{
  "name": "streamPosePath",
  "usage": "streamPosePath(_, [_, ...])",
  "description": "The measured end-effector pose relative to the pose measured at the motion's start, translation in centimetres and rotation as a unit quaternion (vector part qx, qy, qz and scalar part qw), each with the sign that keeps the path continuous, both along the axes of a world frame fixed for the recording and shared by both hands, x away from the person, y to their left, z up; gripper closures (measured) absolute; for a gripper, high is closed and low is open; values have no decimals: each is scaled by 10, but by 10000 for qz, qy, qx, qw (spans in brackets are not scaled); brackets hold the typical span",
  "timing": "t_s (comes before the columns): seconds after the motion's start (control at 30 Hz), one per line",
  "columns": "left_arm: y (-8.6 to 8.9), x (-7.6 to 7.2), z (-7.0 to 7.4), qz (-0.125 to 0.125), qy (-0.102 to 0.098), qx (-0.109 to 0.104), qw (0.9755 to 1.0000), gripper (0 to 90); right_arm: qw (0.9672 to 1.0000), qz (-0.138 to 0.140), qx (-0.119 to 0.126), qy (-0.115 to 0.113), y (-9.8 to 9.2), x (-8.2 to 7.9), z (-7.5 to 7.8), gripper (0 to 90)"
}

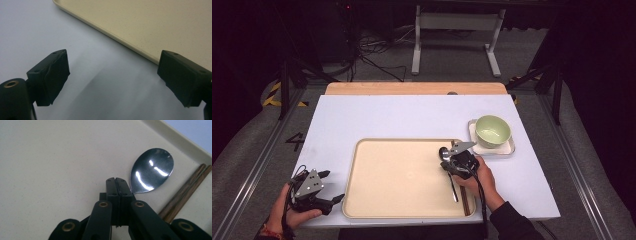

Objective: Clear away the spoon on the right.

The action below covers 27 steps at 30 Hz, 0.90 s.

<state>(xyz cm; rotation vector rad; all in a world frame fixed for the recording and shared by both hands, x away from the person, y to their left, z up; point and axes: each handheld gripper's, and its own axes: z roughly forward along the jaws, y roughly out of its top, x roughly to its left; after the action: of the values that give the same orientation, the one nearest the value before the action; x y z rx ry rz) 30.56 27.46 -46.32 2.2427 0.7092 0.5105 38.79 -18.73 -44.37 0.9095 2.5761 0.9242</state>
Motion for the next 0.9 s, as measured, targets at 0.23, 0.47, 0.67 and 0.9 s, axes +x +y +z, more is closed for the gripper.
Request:
streamPosePath(0.23, [-2,0,0,-35,-4,43,10000,114,10000,-43,-76,-3,0,-5,1,900])
streamPosePath(0.47, [-3,1,0,-43,0,35,10000,114,9999,-135,-97,45,-4,-5,2,882])
streamPosePath(0.67, [-3,3,1,-54,-24,-6,10000,114,9998,-216,-48,30,-9,-5,4,870])
streamPosePath(0.9, [-6,7,2,-124,-23,-15,9999,115,9991,-221,251,-259,-21,-13,19,844])
